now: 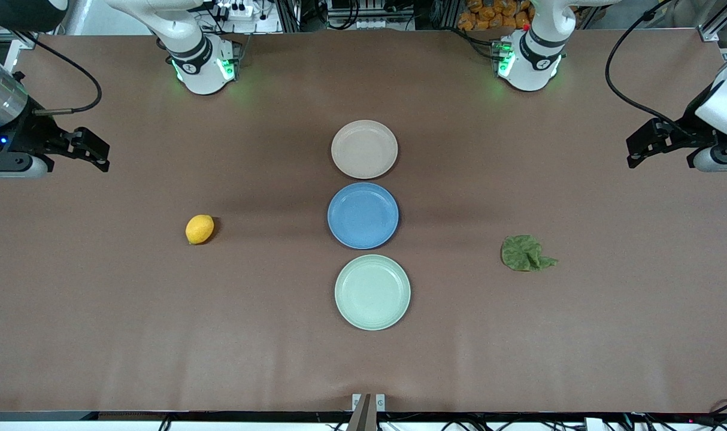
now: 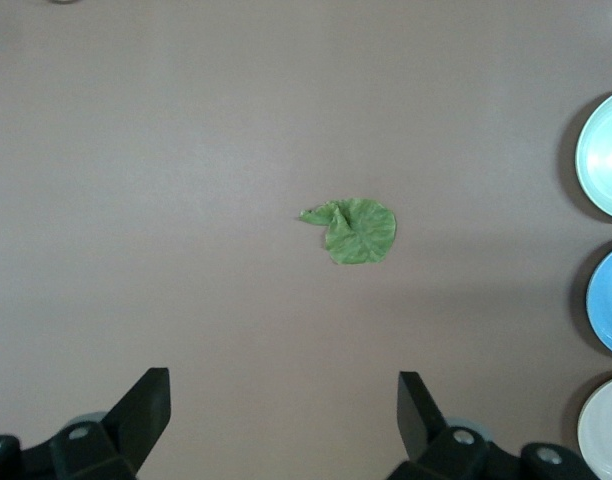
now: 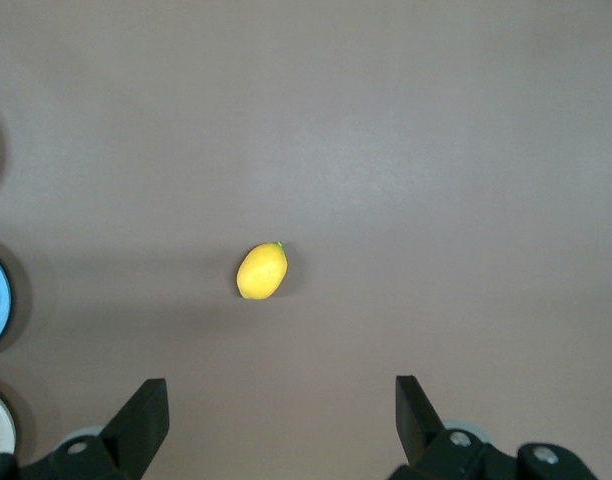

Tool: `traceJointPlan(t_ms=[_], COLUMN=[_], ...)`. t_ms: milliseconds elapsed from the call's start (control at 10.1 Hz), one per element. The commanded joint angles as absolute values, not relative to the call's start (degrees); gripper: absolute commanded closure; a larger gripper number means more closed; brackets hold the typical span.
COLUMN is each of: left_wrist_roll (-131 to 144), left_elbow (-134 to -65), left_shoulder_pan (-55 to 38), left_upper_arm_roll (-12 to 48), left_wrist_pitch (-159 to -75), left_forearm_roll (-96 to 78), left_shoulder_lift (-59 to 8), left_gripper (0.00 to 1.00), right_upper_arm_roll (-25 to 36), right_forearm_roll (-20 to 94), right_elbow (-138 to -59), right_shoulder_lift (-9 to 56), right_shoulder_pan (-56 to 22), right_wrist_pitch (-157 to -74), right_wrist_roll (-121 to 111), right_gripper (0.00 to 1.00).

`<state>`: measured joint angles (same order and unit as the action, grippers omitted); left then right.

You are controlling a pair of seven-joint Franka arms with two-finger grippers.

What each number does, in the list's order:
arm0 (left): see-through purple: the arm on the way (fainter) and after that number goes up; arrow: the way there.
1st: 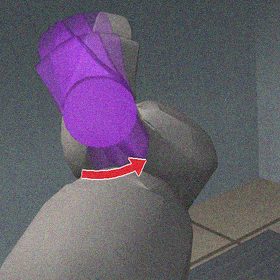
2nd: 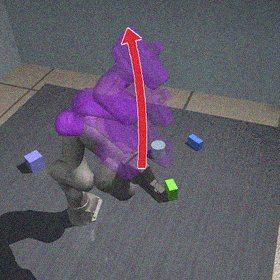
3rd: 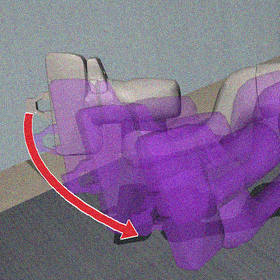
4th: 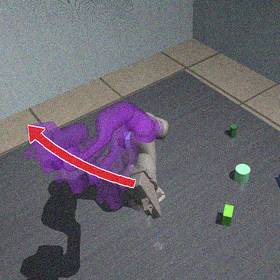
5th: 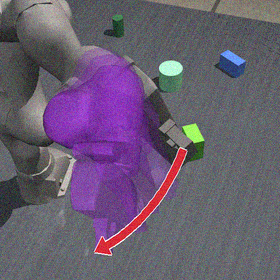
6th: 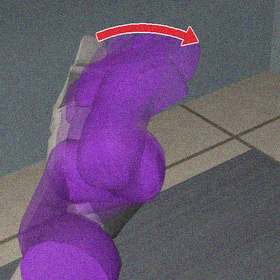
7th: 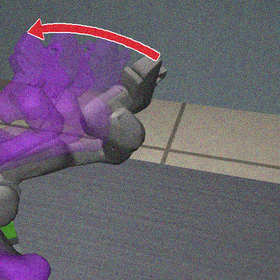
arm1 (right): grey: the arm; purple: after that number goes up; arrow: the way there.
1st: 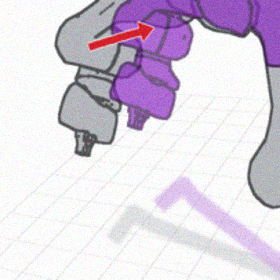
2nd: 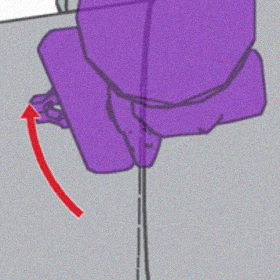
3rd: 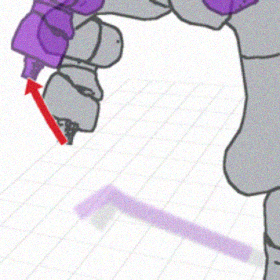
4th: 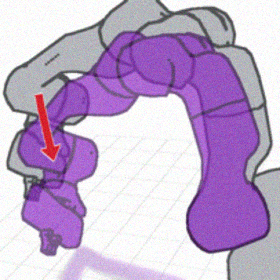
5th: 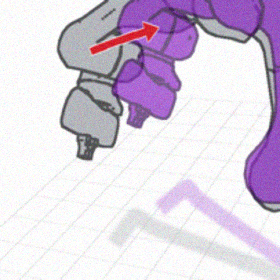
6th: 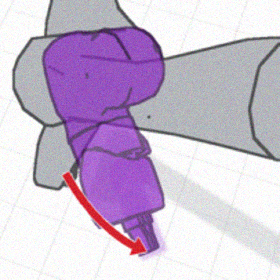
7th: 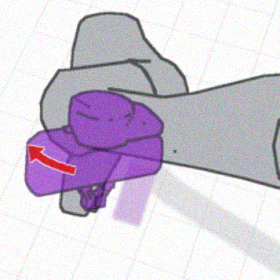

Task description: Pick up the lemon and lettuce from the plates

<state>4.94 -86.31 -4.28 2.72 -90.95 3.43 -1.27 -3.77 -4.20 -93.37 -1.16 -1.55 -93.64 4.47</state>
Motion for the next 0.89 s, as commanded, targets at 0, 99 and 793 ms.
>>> traceJointPlan(t_ms=[0, 99, 793], left_wrist_roll=[5.45, 5.36, 5.45], left_elbow=[-85.43, -85.43, -85.52], left_shoulder_pan=[-3.87, -3.87, -3.87], left_upper_arm_roll=[2.81, 2.81, 2.72], left_wrist_pitch=[-90.70, -90.62, -88.42], left_forearm_roll=[2.46, 2.37, 0.79], left_shoulder_lift=[-1.41, -1.32, -1.41], left_gripper=[0.00, 0.00, 0.00], right_upper_arm_roll=[-3.78, -3.78, -3.78], right_forearm_roll=[-4.92, -4.83, -4.83], right_elbow=[-93.34, -93.34, -92.99], right_shoulder_lift=[-1.32, -1.14, -1.23], right_shoulder_pan=[-1.76, -1.67, -1.84], right_wrist_pitch=[-93.78, -93.87, -93.78], right_wrist_roll=[5.27, 5.27, 4.75], right_gripper=[0.00, 0.00, 0.00])
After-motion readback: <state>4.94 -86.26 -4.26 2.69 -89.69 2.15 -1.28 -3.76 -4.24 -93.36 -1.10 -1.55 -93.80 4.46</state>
